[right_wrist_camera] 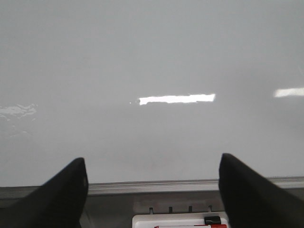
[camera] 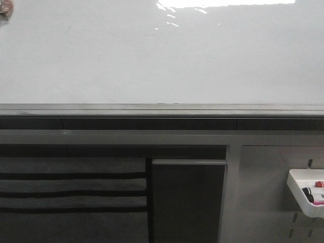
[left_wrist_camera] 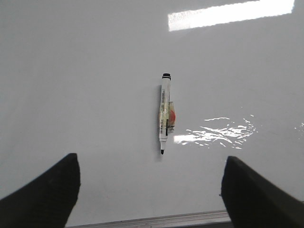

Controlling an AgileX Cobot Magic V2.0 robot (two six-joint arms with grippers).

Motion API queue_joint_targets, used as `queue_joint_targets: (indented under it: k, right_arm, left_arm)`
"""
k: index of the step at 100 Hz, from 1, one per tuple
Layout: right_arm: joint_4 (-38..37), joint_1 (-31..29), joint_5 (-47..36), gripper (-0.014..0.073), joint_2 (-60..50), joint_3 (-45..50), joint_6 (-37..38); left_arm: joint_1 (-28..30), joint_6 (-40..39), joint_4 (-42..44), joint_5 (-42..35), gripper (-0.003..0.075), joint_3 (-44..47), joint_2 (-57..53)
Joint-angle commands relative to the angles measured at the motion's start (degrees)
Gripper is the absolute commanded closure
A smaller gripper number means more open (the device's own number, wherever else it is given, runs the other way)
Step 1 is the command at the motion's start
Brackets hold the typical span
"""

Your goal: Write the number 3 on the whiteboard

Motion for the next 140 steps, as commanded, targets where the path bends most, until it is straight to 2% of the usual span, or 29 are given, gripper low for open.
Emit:
queue_joint_targets:
  k: [1,20,26,35,40,45,83,118,140]
  right_arm:
    - [-0.7,-0.3,-5.2,0.0076,1.2,-2.0,-0.4]
    - [-0.3,-0.3,-4.2,0.0076,1.5,-2.0,-1.6]
    - [2.7,-0.3,-3.8,0.0076,2.1,-2.0,-7.6]
    - [12.9,-0.3,-3.3,0.0076,3.8,-2.0,-19.2]
    - [18.8,-0.3,-3.3,0.0076,5.0,-2.0,-24.1]
    - [21.7,-0.3,-3.3,0.0076,6.2,-2.0,-27.1]
    - [22.4,-0.3,-3.4,0.0076,9.6,-2.0,-27.4]
    - [22.4,-0.3,-2.6,0.0076,9.6,-2.0,-27.4]
    - [22.4,-0.3,-1.2,0.0076,9.6,-2.0,-27.4]
  left_arm:
    - [0.1,0.0,0.1,-4.2,0.0153,-1.9,1.2]
    - [0.1,0.0,-2.1,-4.2,0.0153,-1.9,1.3]
    - [0.1,0.0,-2.7,-4.3,0.0153,-1.9,2.0]
    - [0.1,0.3,-2.7,-4.5,0.0153,-1.9,4.2]
    - [0.1,1.3,-2.7,-4.6,0.0153,-1.9,6.2]
    - [0.1,2.1,-2.7,-5.3,0.0153,-1.9,8.9]
    - [0.1,2.4,-2.7,-21.8,0.0154,-3.4,32.3]
    - [1.9,2.4,-2.8,-26.0,0.0154,-13.3,54.5]
    - [1.9,2.4,-2.8,-29.3,0.0154,-19.0,63.4]
